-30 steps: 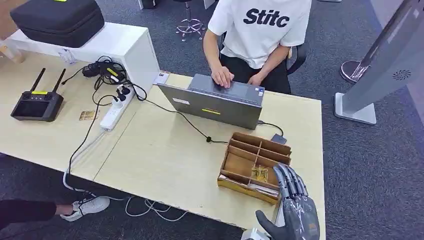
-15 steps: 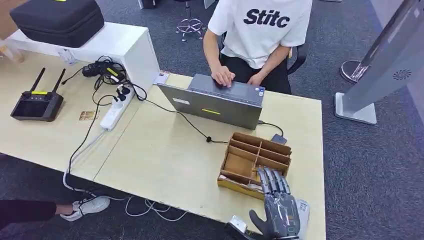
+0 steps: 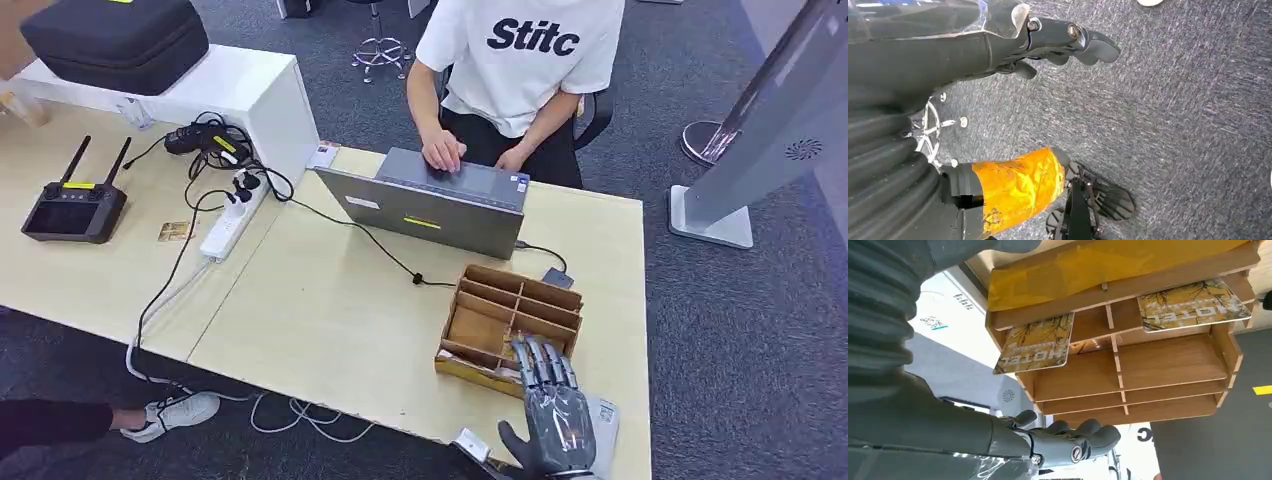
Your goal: Pass the card to the sensor for recognition and then transmit it.
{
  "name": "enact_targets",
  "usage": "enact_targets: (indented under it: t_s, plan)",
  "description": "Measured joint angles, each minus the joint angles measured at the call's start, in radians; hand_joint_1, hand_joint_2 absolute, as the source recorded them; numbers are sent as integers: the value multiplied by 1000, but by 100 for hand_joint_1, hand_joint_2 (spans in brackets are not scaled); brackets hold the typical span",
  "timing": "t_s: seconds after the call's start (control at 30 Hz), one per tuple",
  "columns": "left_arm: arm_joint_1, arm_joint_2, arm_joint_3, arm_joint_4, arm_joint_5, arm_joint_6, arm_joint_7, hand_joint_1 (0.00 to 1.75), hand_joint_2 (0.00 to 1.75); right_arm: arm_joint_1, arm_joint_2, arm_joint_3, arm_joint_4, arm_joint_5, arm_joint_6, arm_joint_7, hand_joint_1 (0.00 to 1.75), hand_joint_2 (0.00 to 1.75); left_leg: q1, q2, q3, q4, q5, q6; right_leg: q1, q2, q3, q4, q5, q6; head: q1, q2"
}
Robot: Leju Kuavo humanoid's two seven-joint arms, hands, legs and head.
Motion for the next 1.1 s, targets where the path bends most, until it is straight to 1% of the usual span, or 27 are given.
enact_targets:
  t_s: [0.27, 0.57, 0.77, 0.8, 0.83, 0.87, 0.9, 0.93, 1.07, 1.1]
  plan:
    - [0, 0, 0, 0, -6, 2, 2, 0, 175, -3, 10, -21, 8, 58, 11, 37, 0, 175, 0, 0, 0, 0, 0, 0, 0, 0, 0, 0, 0, 0, 0, 0]
    - [0, 0, 0, 0, -12, 3, 3, 0, 175, -5, 19, -42, 28, 73, 20, 43, 0, 175, 0, 0, 0, 0, 0, 0, 0, 0, 0, 0, 0, 0, 0, 0]
    - [0, 0, 0, 0, -13, 4, 5, 0, 175, -6, 24, -52, 28, 122, 26, 82, 0, 175, 0, 0, 0, 0, 0, 0, 0, 0, 0, 0, 0, 0, 0, 0]
    - [0, 0, 0, 0, -14, 4, 5, 0, 175, -6, 24, -53, 28, 130, 26, 99, 17, 175, 0, 0, 0, 0, 0, 0, 0, 0, 0, 0, 0, 0, 0, 0]
    - [0, -1, 0, 0, -14, 5, 5, 0, 175, -7, 24, -53, 28, 131, 27, 115, 124, 175, 0, 0, 0, 0, 0, 0, 0, 0, 0, 0, 0, 0, 0, 0]
    - [0, -1, 0, 0, -14, 5, 5, 0, 175, -9, 24, -54, 28, 132, 27, 128, 143, 175, 0, 0, 0, 0, 0, 0, 0, 0, 0, 0, 0, 0, 0, 0]
    - [0, -1, 0, 0, -14, 5, 5, 0, 175, -10, 24, -55, 28, 132, 28, 135, 155, 175, 0, 0, 0, 0, 0, 0, 0, 0, 0, 0, 0, 0, 0, 0]
    - [0, -1, 0, 0, -14, 5, 6, 0, 175, -11, 24, -55, 28, 132, 29, 142, 162, 175, 0, 0, 0, 0, 0, 0, 0, 0, 0, 0, 0, 0, 0, 0]
    - [0, -1, 0, 0, -16, 5, 6, 0, 175, -13, 24, -56, 28, 132, 29, 152, 161, 175, 0, 0, 0, 0, 0, 0, 0, 0, 0, 0, 0, 0, 0, 0]
    - [0, -2, 0, 0, -16, 5, 6, 0, 175, -13, 24, -56, 28, 132, 30, 152, 164, 175, 0, 0, 0, 0, 0, 0, 0, 0, 0, 0, 0, 0, 0, 0]
